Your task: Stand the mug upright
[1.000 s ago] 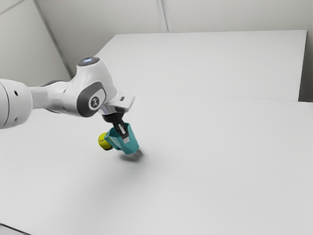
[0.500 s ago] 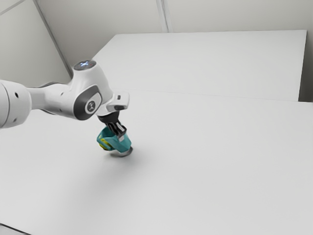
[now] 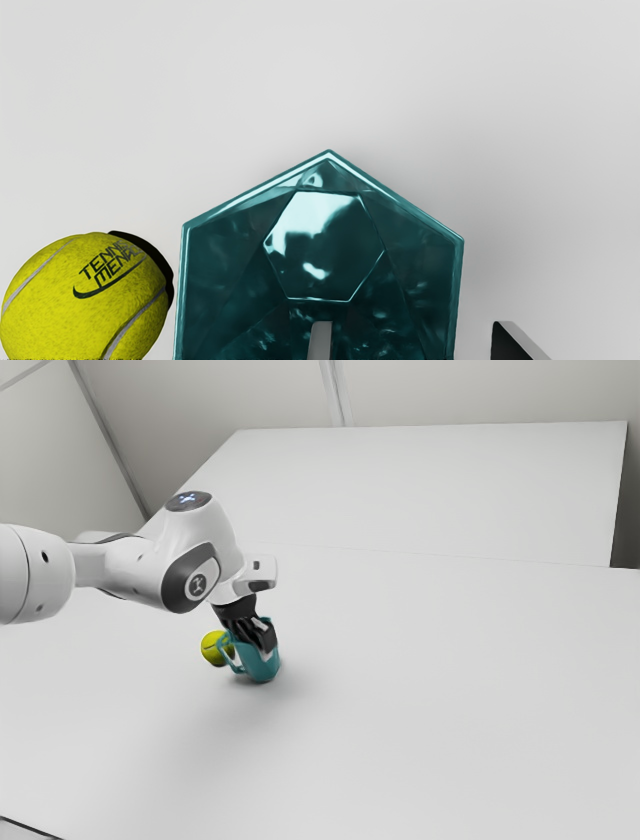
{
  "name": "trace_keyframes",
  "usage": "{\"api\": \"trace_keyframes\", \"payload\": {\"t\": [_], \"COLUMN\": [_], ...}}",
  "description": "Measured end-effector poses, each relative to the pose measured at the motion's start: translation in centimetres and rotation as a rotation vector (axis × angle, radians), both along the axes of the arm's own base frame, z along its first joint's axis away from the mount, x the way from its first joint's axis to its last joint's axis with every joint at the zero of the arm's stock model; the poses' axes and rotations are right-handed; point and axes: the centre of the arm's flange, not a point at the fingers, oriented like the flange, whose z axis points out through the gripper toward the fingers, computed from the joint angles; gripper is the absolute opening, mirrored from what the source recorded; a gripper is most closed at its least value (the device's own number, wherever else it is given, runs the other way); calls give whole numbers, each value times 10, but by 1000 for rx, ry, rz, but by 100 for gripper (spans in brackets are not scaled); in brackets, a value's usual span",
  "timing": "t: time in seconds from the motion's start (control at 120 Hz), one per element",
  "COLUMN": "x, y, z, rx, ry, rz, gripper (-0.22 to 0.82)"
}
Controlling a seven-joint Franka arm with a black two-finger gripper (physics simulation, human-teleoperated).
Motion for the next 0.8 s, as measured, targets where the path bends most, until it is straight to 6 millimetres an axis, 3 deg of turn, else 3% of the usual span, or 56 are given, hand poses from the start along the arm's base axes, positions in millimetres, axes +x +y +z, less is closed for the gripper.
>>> {"api": "trace_keyframes", "payload": {"t": [0.117,0.167,0.267,0.433,0.567,0.692,0.8], "x": [0,1,2,27,40,45,49], "y": [2,3,5,-22,-16,-10,-6], "z": [4,15,51,131,171,226,253], "rx": [4,15,47,39,19,11,4], "ry": [-7,-23,-64,-101,-94,-108,-83], "rz": [16,25,41,20,53,96,132], "gripper": [43,46,52,56,58,59,60]}}
